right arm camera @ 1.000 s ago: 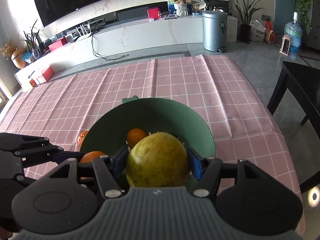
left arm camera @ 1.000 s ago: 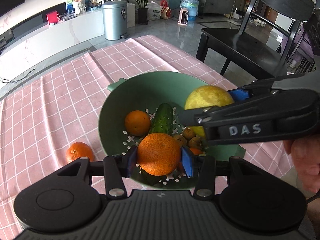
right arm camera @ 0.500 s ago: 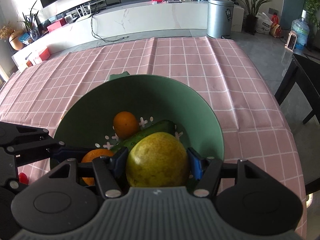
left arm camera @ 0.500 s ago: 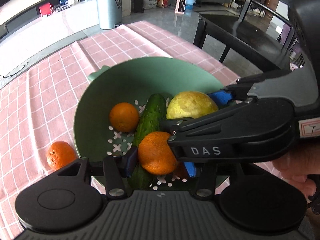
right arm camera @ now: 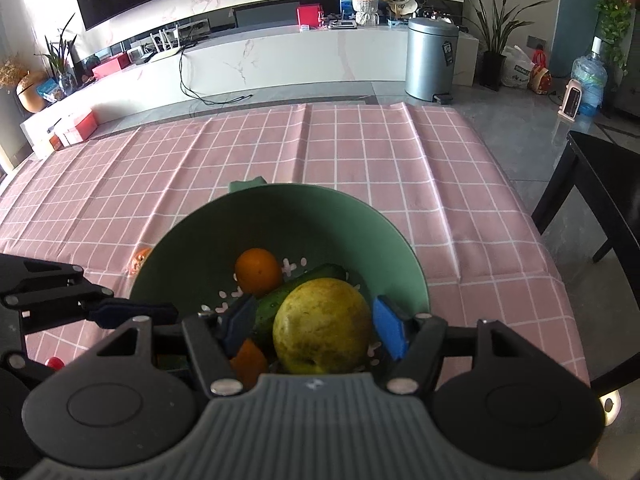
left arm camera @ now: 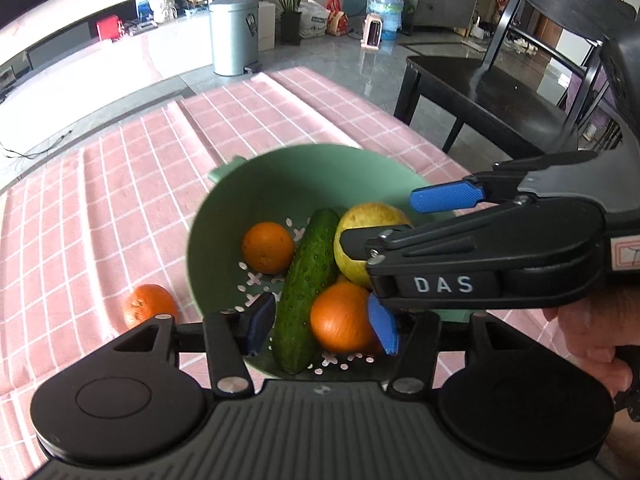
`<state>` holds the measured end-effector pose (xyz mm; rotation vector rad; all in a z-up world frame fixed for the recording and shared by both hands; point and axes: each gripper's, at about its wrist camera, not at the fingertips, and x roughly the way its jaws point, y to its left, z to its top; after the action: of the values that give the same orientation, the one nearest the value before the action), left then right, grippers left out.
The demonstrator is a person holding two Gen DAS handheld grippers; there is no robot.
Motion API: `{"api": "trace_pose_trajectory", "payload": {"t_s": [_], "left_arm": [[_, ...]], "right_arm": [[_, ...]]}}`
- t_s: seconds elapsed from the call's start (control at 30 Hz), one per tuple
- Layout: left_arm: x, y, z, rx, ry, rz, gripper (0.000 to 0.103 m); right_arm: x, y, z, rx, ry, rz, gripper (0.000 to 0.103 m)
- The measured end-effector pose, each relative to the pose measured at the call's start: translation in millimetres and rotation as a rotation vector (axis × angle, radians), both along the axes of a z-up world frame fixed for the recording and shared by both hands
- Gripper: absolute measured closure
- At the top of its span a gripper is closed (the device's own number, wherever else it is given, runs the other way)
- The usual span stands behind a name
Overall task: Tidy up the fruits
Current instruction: 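Open both tools to release the orange and pear into the colander, then withdraw both tools toward the red tomato and last orange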
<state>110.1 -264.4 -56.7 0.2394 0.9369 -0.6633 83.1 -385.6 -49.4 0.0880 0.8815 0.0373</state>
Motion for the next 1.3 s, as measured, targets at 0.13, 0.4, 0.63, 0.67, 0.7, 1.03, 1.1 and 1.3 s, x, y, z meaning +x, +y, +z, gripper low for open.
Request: {"api": "trace_pose_trajectory", "payload": {"t_s": [0.13, 0.4, 0.63, 0.67, 0.7, 1.03, 1.1, 1.3], "left_arm": [[-6.2, 7.2, 17.0, -0.005, -0.039, 0.017, 0.029], [-25.0, 40.1, 46.7, -0.042, -0.089, 0.048, 0.029], [-37.6, 78.3, 71.1, -0.072, -0.132, 0.091, 0.029], [-39.4, 83.7, 73.3, -0.075, -0.137, 0.096, 0.029], [-43.0, 90.9, 76.0, -0.080, -0.140, 0.103, 0.029], [-61.8, 157.2, 85.6, -0.105, -0.164, 0.163, 0.027], [-66.6, 172.5, 83.8, -0.117, -0.164, 0.182, 0.027], [-68.7, 206.6, 59.2, -0.128, -0.129, 0.233, 0.027]], "right_arm": [[-10.0, 4.0, 18.3, -0.010, -0.031, -0.008, 0.041], [-32.4, 25.7, 50.3, -0.044, -0.069, 0.014, 0.041], [-44.7, 63.0, 72.7, -0.050, -0.105, 0.043, 0.041], [-46.2, 69.2, 75.5, -0.052, -0.109, 0.048, 0.041], [-47.9, 75.9, 77.8, -0.055, -0.114, 0.054, 0.041], [-63.0, 142.9, 91.2, -0.048, -0.124, 0.114, 0.041], [-66.3, 157.2, 90.3, -0.045, -0.123, 0.127, 0.041], [-70.2, 191.6, 69.5, -0.044, -0.101, 0.153, 0.041]]}}
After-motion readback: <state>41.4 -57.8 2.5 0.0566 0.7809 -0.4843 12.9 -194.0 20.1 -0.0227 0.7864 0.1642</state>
